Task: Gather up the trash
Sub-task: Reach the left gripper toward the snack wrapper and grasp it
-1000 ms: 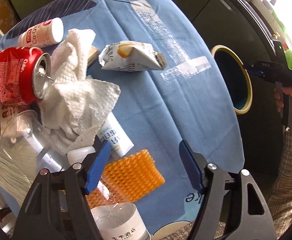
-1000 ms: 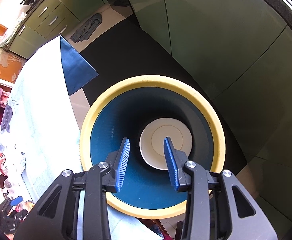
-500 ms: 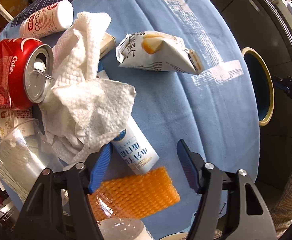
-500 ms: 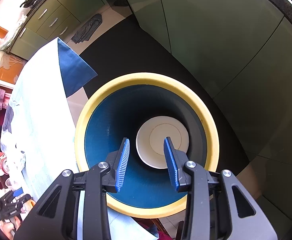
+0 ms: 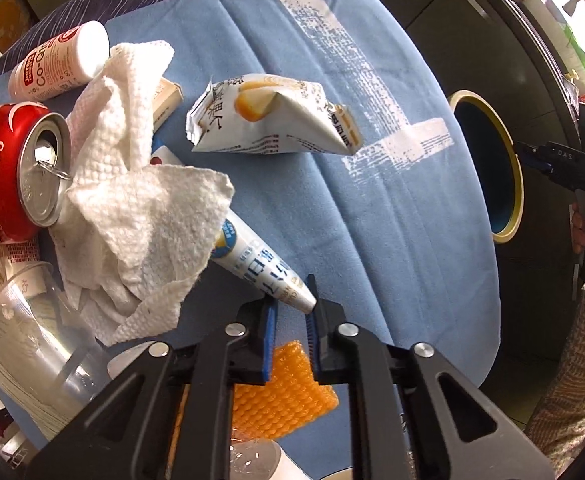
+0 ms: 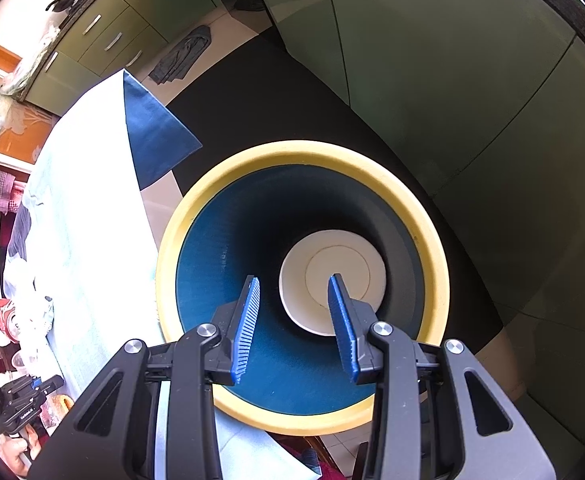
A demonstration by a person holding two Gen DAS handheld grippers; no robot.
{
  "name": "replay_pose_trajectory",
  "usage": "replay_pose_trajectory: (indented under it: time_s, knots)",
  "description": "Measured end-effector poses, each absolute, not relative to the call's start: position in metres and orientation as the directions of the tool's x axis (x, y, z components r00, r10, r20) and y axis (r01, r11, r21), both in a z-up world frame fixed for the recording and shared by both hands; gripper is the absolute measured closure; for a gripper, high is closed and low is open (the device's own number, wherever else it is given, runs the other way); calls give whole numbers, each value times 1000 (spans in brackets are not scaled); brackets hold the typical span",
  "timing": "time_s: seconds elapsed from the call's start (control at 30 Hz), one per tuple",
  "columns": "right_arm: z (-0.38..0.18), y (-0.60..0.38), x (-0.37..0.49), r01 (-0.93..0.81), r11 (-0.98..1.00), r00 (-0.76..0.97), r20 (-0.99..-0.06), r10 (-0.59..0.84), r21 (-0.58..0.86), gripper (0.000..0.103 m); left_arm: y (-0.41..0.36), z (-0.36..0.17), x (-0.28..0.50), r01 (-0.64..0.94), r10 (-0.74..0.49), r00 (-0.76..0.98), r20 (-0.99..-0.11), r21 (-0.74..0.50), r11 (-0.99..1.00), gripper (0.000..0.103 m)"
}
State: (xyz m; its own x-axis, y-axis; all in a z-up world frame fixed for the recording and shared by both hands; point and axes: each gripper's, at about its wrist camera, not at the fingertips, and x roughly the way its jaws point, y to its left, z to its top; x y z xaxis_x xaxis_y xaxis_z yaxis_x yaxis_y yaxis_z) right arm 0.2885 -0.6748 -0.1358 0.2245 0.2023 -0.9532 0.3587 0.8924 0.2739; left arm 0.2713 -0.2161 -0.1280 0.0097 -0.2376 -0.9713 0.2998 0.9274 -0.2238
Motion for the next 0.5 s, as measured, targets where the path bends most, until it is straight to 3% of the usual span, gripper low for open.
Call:
replay_pose_trajectory:
  time_s: [0.43, 0.5]
  knots:
    - [-130, -665, 282, 323, 907, 225, -953, 204, 270, 66, -231, -79, 239, 498, -245, 103, -964, -163, 852, 96]
    - [-130, -664, 281, 316, 909, 222, -953, 205, 270, 65, -238, -71, 239, 558, -189, 137, -972, -82, 826, 96]
